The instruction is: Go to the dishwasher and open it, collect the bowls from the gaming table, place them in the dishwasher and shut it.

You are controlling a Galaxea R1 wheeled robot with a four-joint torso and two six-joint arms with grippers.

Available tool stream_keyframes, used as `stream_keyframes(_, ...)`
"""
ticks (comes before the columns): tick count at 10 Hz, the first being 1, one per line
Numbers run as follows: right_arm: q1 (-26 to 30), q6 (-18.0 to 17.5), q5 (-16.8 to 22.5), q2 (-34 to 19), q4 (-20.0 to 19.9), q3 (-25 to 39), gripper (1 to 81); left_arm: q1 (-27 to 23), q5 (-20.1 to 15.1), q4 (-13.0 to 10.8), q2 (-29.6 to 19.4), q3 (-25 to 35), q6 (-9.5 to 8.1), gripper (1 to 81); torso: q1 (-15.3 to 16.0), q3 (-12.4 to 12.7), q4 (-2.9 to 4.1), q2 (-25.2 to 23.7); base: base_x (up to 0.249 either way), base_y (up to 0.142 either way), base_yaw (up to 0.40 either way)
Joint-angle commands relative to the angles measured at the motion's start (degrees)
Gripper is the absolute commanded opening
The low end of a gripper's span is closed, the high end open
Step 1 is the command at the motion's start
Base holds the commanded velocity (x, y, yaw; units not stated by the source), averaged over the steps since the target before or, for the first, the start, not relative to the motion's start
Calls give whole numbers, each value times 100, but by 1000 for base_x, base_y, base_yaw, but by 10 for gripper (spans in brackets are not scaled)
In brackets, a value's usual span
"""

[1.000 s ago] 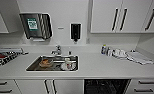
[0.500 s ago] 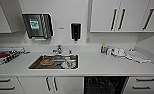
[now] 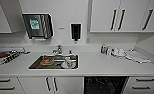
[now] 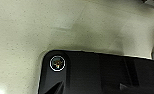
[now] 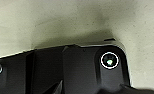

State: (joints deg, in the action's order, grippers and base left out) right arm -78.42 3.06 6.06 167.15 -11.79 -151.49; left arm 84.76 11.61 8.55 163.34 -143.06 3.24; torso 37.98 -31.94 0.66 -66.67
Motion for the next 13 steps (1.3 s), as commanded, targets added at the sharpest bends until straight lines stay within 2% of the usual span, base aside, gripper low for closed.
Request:
stream_keyframes(1,112,19,132,217,353,-213,811,-236,-299,-55,-3,-144,45,811,-372,0,0,573,0,0,0)
stream_keyframes(4,-3,19,19,357,511,-222,811,-236,-299,-72,181,-502,62,811,-481,0,0,743,0,0,0)
stream_keyframes(8,-56,19,18,401,511,-222,811,-236,-317,-64,340,-768,62,811,-997,0,0,1545,0,0,0)
stream_keyframes(10,-47,19,18,445,520,-222,811,-236,-317,-64,331,-777,62,811,-1275,377,0,1974,0,0,0)
stream_keyframes(13,-47,19,18,445,590,-195,811,-236,-317,-55,314,-777,62,811,-1659,720,0,2577,0,0,0)
